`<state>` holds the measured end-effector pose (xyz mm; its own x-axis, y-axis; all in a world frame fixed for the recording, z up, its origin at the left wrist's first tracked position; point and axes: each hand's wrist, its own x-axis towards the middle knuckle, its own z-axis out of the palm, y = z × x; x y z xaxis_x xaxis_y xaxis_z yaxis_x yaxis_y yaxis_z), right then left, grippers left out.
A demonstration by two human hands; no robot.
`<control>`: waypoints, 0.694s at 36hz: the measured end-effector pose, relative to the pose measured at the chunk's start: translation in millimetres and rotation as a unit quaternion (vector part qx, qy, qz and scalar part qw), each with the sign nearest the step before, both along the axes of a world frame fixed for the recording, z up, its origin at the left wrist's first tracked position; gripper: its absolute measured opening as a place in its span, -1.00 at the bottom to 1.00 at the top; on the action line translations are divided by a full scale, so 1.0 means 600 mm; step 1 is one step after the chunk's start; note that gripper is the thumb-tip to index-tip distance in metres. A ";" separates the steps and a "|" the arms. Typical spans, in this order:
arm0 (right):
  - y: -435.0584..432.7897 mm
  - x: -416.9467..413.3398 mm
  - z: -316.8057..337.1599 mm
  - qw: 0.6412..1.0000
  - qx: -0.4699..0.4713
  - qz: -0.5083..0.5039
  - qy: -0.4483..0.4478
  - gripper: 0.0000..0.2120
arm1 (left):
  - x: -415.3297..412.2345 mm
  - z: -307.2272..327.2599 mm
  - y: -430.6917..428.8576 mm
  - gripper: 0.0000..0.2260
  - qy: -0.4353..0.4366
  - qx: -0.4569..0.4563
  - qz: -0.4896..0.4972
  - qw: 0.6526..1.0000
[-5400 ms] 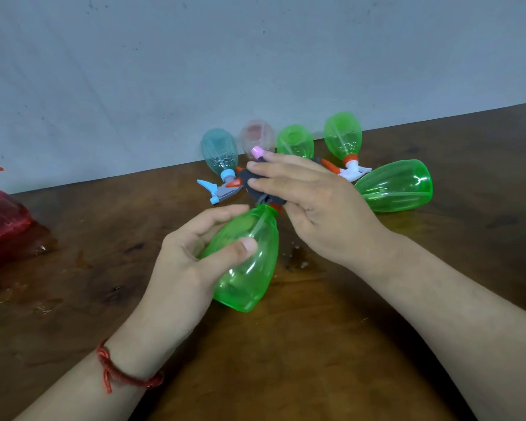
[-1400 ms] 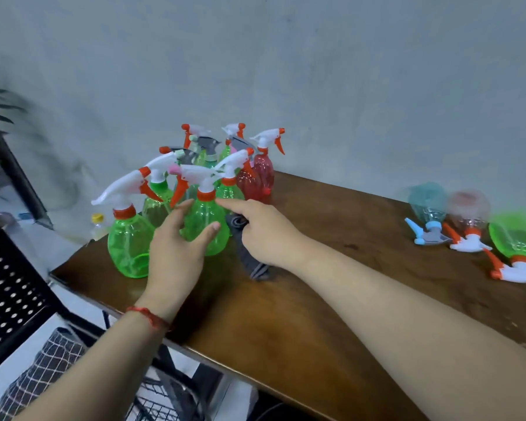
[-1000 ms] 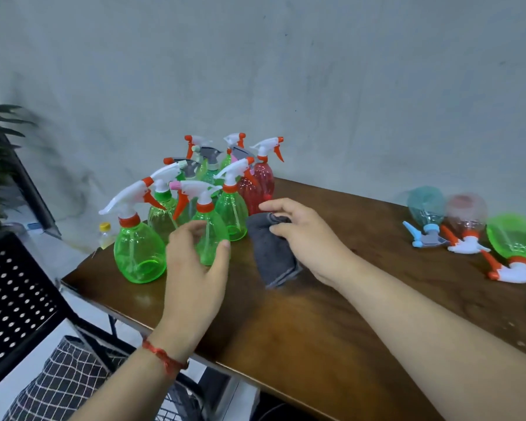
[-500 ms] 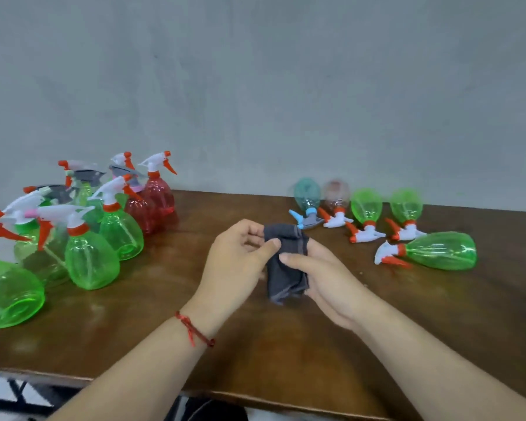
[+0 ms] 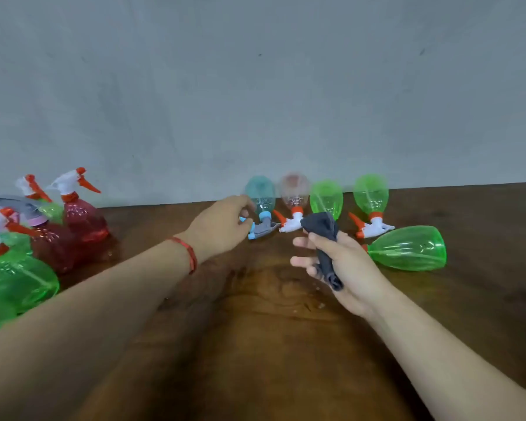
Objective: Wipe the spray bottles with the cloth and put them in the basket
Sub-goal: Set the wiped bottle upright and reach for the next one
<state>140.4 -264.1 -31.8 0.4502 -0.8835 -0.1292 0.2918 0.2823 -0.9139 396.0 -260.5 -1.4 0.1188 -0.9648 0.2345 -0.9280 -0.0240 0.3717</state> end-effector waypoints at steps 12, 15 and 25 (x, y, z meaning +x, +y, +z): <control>-0.052 -0.026 -0.043 0.999 -0.009 -0.042 -0.023 -0.81 | 0.068 0.008 -0.216 -0.26 -0.492 0.041 -0.155 0.856; -0.055 -0.034 -0.042 0.999 -0.017 -0.034 -0.028 -0.78 | 0.076 0.004 -0.246 -0.19 -0.555 0.044 -0.196 0.807; -0.040 -0.015 -0.031 0.999 0.035 -0.035 -0.009 -0.48 | 0.086 -0.009 -0.214 -0.46 -0.530 0.034 -0.134 0.837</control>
